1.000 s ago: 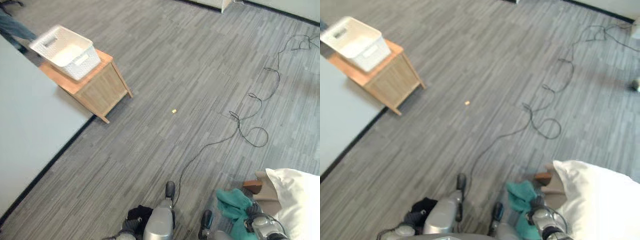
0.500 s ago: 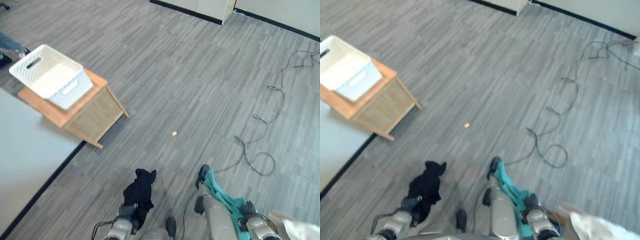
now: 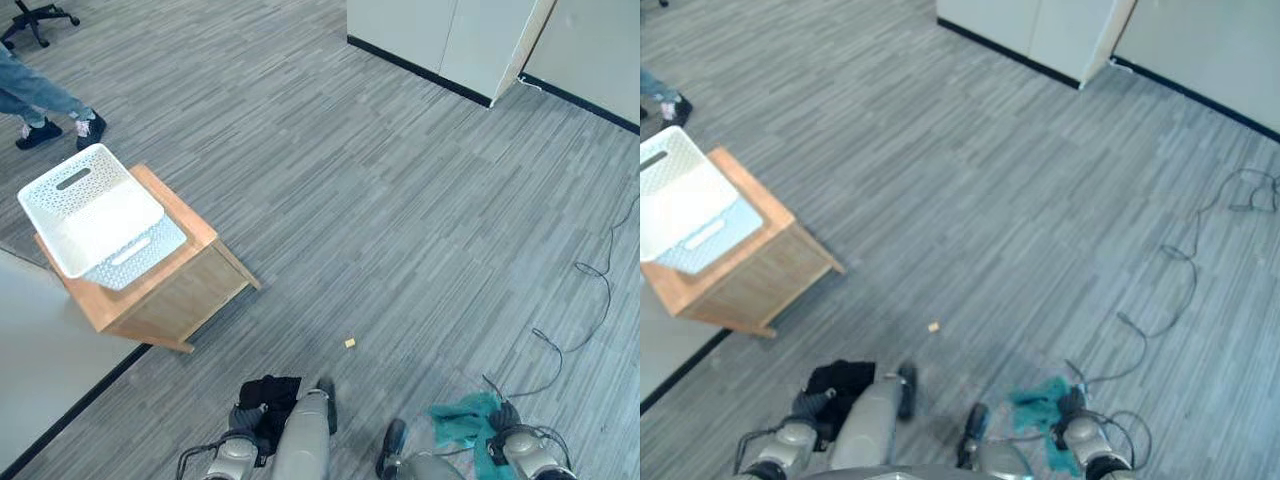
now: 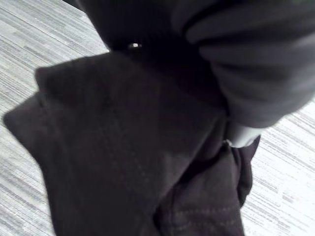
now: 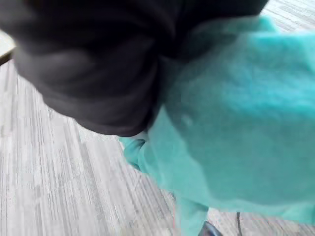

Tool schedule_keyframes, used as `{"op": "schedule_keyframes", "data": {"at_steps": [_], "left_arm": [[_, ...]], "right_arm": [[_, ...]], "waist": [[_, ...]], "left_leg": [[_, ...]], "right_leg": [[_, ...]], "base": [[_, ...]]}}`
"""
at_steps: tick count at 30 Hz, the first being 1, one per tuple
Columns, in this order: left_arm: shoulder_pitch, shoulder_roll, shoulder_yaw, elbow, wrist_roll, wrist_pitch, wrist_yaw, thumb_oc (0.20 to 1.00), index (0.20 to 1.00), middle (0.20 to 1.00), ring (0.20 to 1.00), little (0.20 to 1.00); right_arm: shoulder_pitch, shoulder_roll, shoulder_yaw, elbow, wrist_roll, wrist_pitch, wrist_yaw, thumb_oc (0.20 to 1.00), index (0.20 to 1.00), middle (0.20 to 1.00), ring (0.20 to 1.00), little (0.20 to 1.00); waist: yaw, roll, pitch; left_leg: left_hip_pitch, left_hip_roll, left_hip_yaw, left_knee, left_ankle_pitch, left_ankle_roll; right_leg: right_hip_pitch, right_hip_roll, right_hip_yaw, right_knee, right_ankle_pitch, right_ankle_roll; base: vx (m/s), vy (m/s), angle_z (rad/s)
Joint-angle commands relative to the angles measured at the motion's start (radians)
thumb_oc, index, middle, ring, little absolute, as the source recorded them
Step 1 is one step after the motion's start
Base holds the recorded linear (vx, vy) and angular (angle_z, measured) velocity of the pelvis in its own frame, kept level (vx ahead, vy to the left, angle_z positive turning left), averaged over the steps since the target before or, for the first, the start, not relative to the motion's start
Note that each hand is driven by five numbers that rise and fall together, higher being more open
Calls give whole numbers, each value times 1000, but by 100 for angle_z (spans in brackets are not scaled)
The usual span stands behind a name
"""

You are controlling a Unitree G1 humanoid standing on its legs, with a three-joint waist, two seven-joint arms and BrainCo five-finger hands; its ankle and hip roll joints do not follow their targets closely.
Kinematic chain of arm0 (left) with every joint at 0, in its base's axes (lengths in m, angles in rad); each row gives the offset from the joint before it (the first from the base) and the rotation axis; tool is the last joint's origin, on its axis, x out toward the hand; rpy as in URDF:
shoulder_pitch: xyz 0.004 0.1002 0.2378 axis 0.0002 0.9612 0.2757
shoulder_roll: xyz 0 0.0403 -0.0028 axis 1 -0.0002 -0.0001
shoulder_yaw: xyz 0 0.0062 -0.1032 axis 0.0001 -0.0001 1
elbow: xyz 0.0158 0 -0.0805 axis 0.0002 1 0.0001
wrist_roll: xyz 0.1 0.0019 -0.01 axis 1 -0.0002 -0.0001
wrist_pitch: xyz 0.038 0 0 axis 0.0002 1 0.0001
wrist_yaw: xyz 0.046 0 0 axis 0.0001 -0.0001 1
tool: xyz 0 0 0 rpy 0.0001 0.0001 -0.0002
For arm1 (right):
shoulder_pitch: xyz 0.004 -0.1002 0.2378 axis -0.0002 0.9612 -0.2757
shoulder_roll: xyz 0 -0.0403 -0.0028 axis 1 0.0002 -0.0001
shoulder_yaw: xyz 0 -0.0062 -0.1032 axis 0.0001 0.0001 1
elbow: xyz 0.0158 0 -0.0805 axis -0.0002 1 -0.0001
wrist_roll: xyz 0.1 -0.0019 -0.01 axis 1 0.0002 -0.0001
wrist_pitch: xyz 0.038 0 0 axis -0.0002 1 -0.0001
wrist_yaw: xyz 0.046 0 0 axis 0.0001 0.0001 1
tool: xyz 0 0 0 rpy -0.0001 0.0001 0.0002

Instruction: Tidy up the quilt and then pick up the clothes from the bed and put them into the laundry hamper.

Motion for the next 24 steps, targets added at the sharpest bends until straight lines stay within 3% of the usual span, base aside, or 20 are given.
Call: {"op": "schedule_keyframes", "data": {"at_steps": [1,2,4,5,7,8,9,10,12,15,16,17,19,23,24], "left_arm": [[-6,2,-19,29,25,15,21,200,200,200,200,200],[-2,-1,-19,40,35,24,21,200,200,200,200,200],[7,-3,-3,81,31,35,17,200,200,200,200,200],[20,12,7,100,31,39,15,200,200,200,200,200],[28,18,11,104,28,40,17,200,200,200,200,200],[28,18,11,104,28,40,17,200,200,200,200,200],[28,35,24,99,13,42,26,200,200,200,200,200],[27,43,25,94,10,40,29,200,200,200,200,200],[29,47,22,93,8,38,33,200,200,200,200,200],[31,51,6,81,21,27,32,200,200,200,200,200],[23,52,0,90,38,24,32,200,200,200,200,200],[24,52,0,90,38,24,32,200,200,200,200,200],[26,46,9,106,52,16,31,200,200,200,200,200],[41,44,22,122,52,9,29,200,200,200,200,200],[66,43,48,137,40,4,31,200,200,200,200,200]], "right_arm": [[5,-34,-42,-27,61,-32,-8,200,200,200,200,200],[7,-30,-53,-23,72,-28,-11,200,200,200,200,200],[14,-21,-67,-10,78,-27,-6,200,200,200,200,200],[21,-10,-88,3,85,-30,-10,200,200,200,200,200],[25,-8,-110,-2,97,-31,-15,200,200,200,200,200],[25,-8,-110,-2,97,-31,-15,200,200,200,200,200],[18,-14,-128,-20,105,-32,-18,200,200,200,200,200],[14,-18,-135,-25,108,-32,-21,200,200,200,200,200],[13,-18,-137,-31,112,-36,-23,200,200,200,200,200],[24,-20,-149,-48,125,-37,-21,200,200,200,200,200],[30,-20,-155,-55,129,-38,-23,200,200,200,200,200],[30,-20,-155,-55,129,-38,-23,200,200,200,200,200],[39,-16,-161,-80,122,-32,-17,200,200,200,200,200],[49,-15,-145,-107,100,-32,-6,200,200,200,200,200],[45,-20,-118,-109,72,-37,6,200,200,200,200,200]], "waist": [[44,9,-6],[51,6,-12],[64,-4,-41],[75,-37,-45],[55,-42,-31],[55,-43,-31],[28,-18,-18],[23,0,-16],[13,9,-12],[-16,8,-7],[-36,-2,-19],[-37,1,-18],[-62,7,-26],[-69,4,-33],[-57,2,-49]], "left_leg": [[120,30,137,-69,-33,-7],[107,43,172,-85,-12,-3],[150,13,154,-127,13,18],[165,-32,125,-95,-21,56],[231,-71,115,-99,-71,95],[232,-72,115,-99,-71,95],[313,-82,73,-138,-99,117],[335,-68,58,-158,-88,120],[367,-64,25,-179,-94,115],[428,-58,-61,-192,-125,73],[460,-61,-109,-197,-153,41],[462,-58,-110,-197,-155,40],[499,-29,-160,-195,-189,12],[532,-21,-188,-181,-224,2],[566,6,-202,-117,-241,-16]], "right_leg": [[11,-45,-76,-5,-132,114],[41,-41,-91,-5,-139,114],[59,-47,-106,49,-133,127],[38,-110,-120,259,-119,161],[-19,-200,-113,487,-45,206],[-20,-201,-113,489,-46,207],[-125,-242,-70,678,31,216],[-165,-250,-82,696,29,192],[-197,-250,-90,682,6,177],[-244,-226,-100,408,-2,168],[-272,-203,-60,167,47,191],[-267,-199,-62,161,50,191],[-314,-243,10,54,127,236],[-318,-246,49,50,131,237],[-303,-234,39,91,127,229]], "base": [[537,177,48],[518,221,56],[671,324,105],[765,393,102],[537,310,96],[537,315,121],[474,218,99],[689,243,130],[404,4,117],[558,-171,121],[526,-211,143],[554,-242,133],[582,-282,109],[383,-200,75],[663,-365,18]]}}
